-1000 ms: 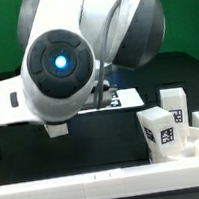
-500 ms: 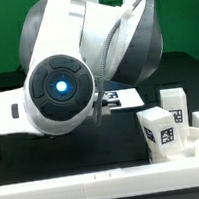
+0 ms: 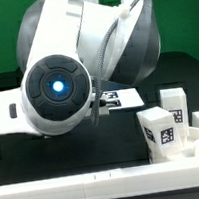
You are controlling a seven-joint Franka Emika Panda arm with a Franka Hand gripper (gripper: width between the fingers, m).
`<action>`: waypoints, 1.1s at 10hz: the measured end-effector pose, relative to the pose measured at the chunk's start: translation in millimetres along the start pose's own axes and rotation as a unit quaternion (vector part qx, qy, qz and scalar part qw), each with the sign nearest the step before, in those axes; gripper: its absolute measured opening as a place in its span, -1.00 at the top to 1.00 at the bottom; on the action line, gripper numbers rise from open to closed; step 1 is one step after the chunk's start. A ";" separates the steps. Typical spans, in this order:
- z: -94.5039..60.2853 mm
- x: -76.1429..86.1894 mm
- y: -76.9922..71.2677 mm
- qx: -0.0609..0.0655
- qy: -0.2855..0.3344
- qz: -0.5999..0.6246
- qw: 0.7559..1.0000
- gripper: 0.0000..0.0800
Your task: Assemble stool
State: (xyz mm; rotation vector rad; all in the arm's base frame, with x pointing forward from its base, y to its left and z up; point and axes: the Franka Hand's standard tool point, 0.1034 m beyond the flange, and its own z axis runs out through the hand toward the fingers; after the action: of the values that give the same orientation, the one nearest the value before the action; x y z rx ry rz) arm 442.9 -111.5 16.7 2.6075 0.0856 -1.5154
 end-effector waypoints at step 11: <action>-155.2 -65.6 -57.1 -0.005 0.371 -0.028 0.928 0.16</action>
Offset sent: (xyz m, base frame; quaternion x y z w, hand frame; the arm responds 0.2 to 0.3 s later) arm -0.0016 0.0231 0.0981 -0.0422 0.2109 -0.0265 0.9762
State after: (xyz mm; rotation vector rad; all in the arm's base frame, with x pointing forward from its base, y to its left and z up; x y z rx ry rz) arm 537.7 -33.0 145.2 3.0240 0.2331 -0.4497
